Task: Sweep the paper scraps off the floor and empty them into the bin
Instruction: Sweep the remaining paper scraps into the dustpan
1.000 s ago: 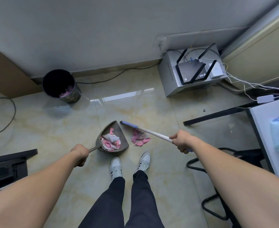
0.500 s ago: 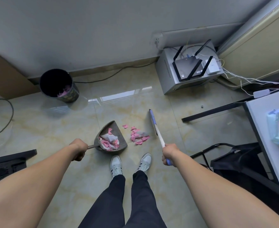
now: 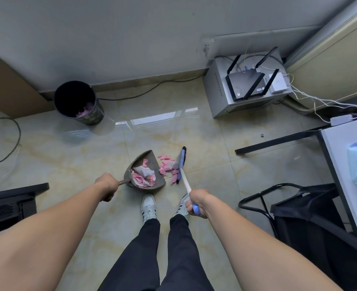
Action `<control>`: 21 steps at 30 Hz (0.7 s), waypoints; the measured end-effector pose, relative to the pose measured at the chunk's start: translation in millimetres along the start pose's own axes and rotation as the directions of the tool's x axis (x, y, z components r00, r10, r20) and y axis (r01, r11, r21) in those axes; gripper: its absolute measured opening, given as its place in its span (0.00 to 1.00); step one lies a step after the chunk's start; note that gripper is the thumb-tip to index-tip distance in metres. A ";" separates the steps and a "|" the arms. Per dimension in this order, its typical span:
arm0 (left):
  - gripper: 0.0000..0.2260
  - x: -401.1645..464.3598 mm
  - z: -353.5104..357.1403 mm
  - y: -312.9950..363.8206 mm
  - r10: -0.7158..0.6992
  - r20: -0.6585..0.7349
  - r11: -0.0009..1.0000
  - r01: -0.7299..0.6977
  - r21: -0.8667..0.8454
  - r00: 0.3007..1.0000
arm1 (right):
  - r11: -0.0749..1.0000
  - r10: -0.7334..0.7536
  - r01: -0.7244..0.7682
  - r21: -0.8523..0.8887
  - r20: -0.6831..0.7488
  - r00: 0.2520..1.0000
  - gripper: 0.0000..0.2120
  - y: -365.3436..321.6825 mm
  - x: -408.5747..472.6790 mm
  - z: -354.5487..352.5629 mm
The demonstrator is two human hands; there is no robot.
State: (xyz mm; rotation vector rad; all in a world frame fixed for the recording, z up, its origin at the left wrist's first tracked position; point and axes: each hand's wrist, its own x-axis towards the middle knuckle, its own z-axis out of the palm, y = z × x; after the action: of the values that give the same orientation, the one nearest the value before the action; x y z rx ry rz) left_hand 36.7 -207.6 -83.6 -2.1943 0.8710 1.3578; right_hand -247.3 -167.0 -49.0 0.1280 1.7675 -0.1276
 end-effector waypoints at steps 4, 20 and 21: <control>0.10 -2.3 -0.1 3.8 -0.008 -0.014 1.000 0.008 -0.014 1.000 | 0.992 -0.005 0.012 -0.124 0.059 0.998 0.18 0.8 -2.9 2.5; 0.10 -14.0 0.4 -11.7 -0.047 -0.004 0.959 0.044 -0.282 0.999 | 0.908 -0.161 0.183 -0.376 0.090 0.983 0.23 -17.8 -35.5 -8.9; 0.10 -14.7 1.6 -13.0 -0.048 -0.005 0.957 0.045 -0.285 0.999 | 0.911 -0.176 0.193 -0.365 0.079 0.981 0.23 -17.8 -36.0 -7.9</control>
State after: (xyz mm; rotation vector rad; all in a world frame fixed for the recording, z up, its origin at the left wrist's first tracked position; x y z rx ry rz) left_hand 39.9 -193.0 -70.8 -2.4211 0.6553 1.5302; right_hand -250.6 -183.9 -11.9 -0.3161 1.7254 0.0702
